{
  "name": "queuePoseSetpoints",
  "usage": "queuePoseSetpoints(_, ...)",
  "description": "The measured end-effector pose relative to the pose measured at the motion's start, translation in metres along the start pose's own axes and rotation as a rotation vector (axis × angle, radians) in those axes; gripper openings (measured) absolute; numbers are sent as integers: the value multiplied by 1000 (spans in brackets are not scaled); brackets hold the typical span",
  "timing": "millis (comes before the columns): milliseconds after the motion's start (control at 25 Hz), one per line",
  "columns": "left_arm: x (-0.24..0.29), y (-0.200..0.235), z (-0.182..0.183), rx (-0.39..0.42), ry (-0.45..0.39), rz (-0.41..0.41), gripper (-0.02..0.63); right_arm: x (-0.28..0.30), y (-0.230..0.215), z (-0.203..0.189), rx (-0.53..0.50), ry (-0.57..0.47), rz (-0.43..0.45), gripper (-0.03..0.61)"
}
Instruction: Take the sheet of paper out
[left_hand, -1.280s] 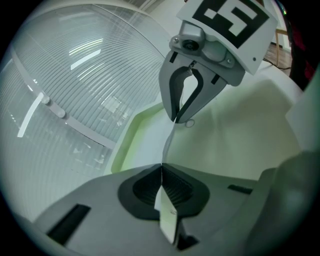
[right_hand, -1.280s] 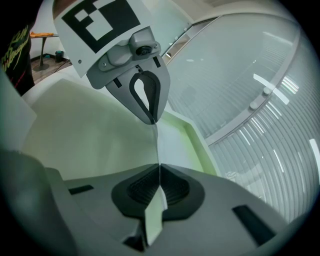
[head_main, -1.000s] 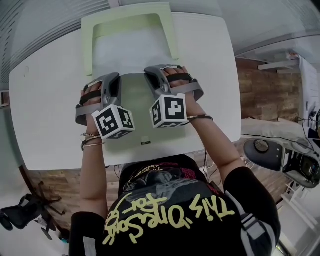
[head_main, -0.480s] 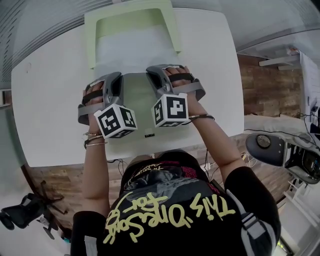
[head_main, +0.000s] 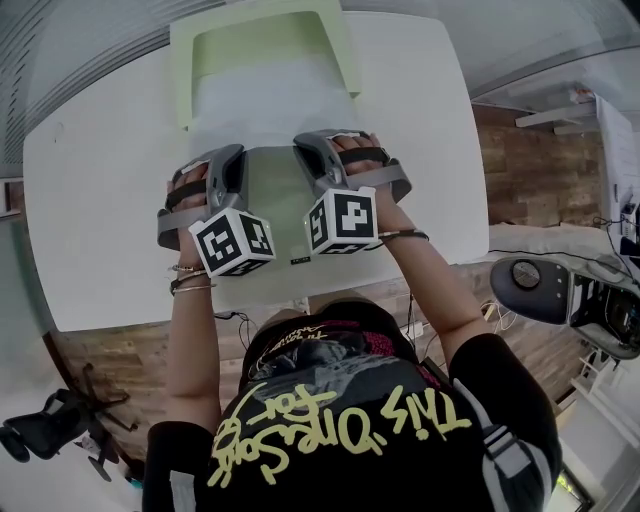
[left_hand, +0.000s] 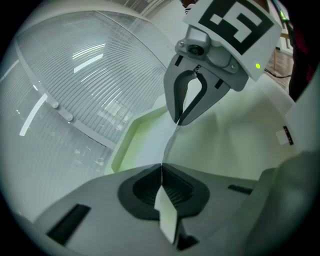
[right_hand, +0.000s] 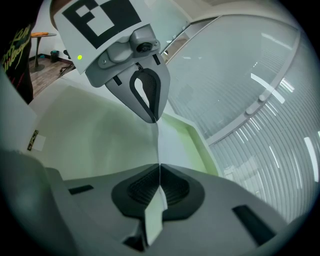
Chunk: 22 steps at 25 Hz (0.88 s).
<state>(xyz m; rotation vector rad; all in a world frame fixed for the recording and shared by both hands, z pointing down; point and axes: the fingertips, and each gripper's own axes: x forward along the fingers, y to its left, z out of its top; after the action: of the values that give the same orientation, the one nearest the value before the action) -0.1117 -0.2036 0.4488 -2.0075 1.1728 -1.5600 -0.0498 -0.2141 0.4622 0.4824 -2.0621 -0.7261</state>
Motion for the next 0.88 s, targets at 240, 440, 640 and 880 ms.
queuePoseSetpoints(240, -5, -6, 6, -5, -10, 0, 8, -8, 5, -4, 7, 8, -4, 9)
queuePoseSetpoints(440, -12, -10, 7, -4, -17, 2, 8, -15, 8, -3, 15, 10, -12, 9)
queuePoseSetpoints(640, -17, -15, 8, -1, -24, 0, 8, -19, 14, -3, 15, 18, -15, 9)
queuePoseSetpoints(880, -24, -22, 9, 3, -31, 2, 8, -28, 19, -3, 20, 19, -26, 9)
